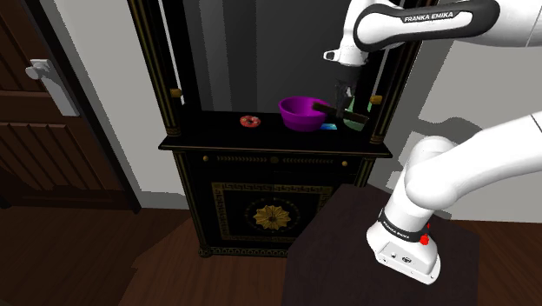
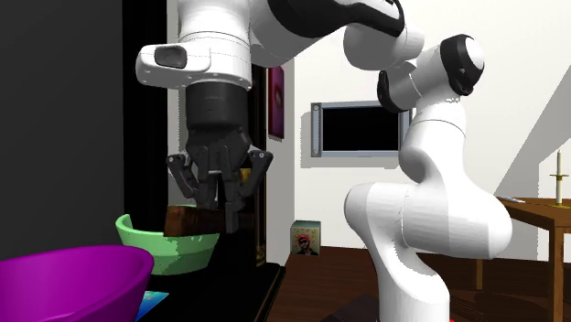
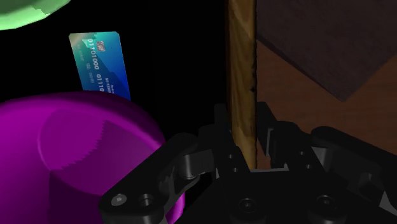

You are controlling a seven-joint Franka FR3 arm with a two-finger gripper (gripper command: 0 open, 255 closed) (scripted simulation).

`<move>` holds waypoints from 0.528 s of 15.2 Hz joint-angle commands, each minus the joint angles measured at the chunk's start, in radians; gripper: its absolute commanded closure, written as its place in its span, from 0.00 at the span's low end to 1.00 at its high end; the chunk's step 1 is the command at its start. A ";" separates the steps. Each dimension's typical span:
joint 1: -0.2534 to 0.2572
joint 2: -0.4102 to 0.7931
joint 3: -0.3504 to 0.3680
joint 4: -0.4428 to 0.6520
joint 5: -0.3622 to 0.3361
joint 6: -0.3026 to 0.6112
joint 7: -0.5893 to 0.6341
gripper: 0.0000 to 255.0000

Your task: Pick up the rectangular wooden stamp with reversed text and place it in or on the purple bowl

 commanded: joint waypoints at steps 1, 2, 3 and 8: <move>-0.007 -0.006 -0.005 0.043 0.001 -0.027 -0.003 1.00; -0.007 -0.004 -0.002 0.057 0.004 -0.040 -0.004 1.00; -0.007 -0.003 0.000 0.071 0.007 -0.053 -0.004 1.00; 0.017 0.130 -0.024 0.183 0.027 -0.031 -0.028 1.00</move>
